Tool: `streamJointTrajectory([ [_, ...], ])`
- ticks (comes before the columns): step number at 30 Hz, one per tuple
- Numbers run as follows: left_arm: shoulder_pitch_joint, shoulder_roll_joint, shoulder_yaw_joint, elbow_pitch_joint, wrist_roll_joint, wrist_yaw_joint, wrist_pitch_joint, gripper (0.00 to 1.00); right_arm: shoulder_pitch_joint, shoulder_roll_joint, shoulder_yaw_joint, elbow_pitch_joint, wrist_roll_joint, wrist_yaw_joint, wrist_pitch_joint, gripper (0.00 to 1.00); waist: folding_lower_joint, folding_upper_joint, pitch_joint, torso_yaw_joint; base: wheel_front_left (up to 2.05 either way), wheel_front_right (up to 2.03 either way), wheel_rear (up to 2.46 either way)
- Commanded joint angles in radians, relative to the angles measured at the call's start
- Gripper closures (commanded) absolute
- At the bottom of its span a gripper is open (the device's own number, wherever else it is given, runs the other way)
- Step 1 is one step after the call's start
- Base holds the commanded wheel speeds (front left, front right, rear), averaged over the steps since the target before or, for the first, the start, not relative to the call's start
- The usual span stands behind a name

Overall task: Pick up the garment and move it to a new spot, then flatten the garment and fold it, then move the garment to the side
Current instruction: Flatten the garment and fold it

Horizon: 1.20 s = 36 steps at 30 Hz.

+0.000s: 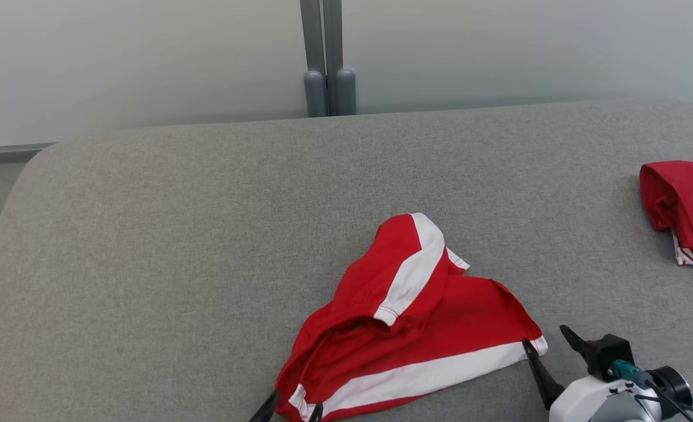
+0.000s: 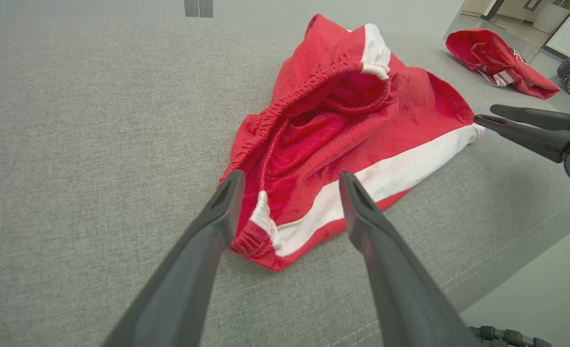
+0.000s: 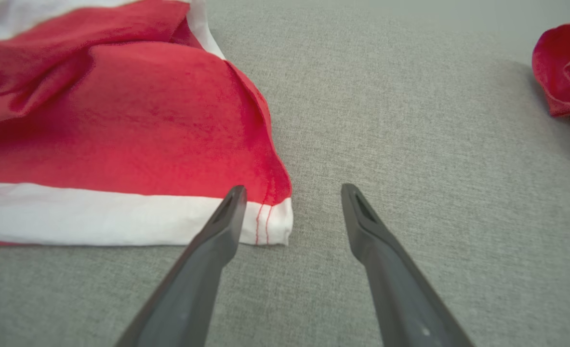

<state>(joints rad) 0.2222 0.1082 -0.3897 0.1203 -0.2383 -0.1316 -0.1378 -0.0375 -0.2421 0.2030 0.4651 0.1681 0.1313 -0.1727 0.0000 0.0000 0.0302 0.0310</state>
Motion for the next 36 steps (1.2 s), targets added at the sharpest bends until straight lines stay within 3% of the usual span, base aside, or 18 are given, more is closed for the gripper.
streamJointTrajectory([
  [1,-0.023,0.01,-0.014,0.018,0.003,0.002,0.021,0.0,-0.025,0.002,0.013,0.021,0.004,-0.001,0.007,0.0,0.0,0.0,0.013,-0.001,0.0,0.0,0.0],
  [17,-0.139,0.026,-0.034,0.175,-0.03,0.019,0.078,0.0,-0.142,0.015,0.135,0.184,0.048,-0.001,0.007,0.0,0.0,0.0,0.057,-0.025,0.0,0.0,0.0],
  [18,-0.141,0.023,-0.033,0.189,-0.045,0.018,0.094,0.07,-0.148,0.017,0.156,0.194,0.056,-0.001,0.019,0.0,0.0,0.0,0.061,-0.027,0.0,0.0,0.0],
  [19,-0.142,0.023,-0.036,0.196,-0.051,0.016,0.105,0.56,-0.151,0.018,0.172,0.203,0.066,0.0,0.031,0.0,0.0,0.0,0.063,-0.028,0.0,0.0,0.0],
  [20,-0.147,0.028,-0.041,0.2,-0.051,0.013,0.114,1.0,-0.157,0.017,0.19,0.208,0.079,0.0,0.037,0.6,0.0,0.0,0.066,-0.03,0.0,0.0,0.0],
  [21,-0.149,0.027,-0.043,0.207,-0.065,0.011,0.126,1.0,-0.163,0.015,0.195,0.212,0.095,0.0,0.039,1.0,0.0,0.0,0.068,-0.031,0.0,0.0,0.0],
  [25,-0.149,0.034,-0.069,0.207,-0.119,0.004,0.175,1.0,-0.158,-0.001,0.212,0.191,0.194,-0.001,0.066,1.0,0.0,0.0,0.07,-0.029,0.0,0.0,0.0],
  [29,-0.119,0.03,-0.055,0.068,-0.248,0.001,0.21,1.0,-0.112,-0.049,0.163,0.02,0.351,-0.001,0.079,1.0,0.0,0.0,0.062,-0.029,0.0,0.0,0.0],
  [33,-0.091,0.06,-0.045,-0.257,-0.41,0.0,0.285,1.0,-0.022,-0.114,0.052,-0.37,0.61,0.0,0.178,1.0,0.0,0.0,0.068,-0.049,0.0,0.0,0.0],
  [36,-0.129,0.073,-0.031,-0.527,-0.54,0.0,0.359,1.0,0.027,-0.182,-0.108,-0.683,0.783,-0.001,0.291,1.0,0.0,0.0,0.097,-0.066,0.0,0.0,0.0],
])
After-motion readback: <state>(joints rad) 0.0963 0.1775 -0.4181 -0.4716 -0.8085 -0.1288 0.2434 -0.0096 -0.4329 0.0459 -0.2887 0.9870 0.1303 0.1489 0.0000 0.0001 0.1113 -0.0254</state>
